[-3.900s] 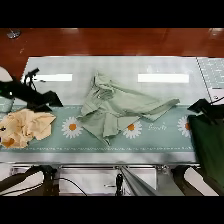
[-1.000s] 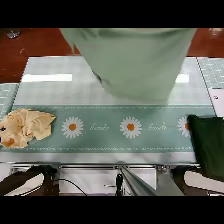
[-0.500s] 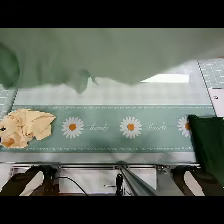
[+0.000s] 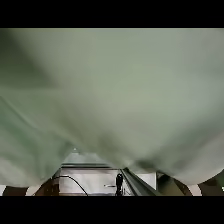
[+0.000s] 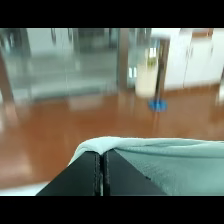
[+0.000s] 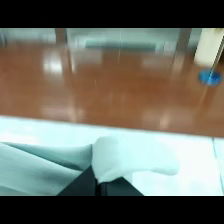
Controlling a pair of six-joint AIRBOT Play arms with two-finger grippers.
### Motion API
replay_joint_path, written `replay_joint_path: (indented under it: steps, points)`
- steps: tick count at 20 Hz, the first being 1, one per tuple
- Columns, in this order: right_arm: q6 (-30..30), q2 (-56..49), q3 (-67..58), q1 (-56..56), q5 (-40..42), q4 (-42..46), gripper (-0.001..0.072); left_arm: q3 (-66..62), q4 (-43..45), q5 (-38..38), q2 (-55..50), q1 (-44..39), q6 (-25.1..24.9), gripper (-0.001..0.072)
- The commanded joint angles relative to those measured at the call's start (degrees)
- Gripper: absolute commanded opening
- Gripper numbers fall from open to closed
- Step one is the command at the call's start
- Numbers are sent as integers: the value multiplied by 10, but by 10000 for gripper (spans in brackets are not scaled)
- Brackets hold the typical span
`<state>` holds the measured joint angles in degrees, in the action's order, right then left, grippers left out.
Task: Fold the shirts.
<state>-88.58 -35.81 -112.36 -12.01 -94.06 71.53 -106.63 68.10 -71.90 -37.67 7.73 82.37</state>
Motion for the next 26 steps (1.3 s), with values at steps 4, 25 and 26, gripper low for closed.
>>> replay_joint_path:
  steps: [4, 25, 26]
  points:
    - [16, 2, 203, 0, 40, 1, 19, 257, -19, 28, -28, -6, -1, 27]
    - [18, -643, 183, 3, 401, -308, 571, 198, -111, 286, -534, -132, 49, 359]
    - [27, -642, 182, 2, 389, -307, 627, 198, -111, 279, -532, -132, 50, 688]
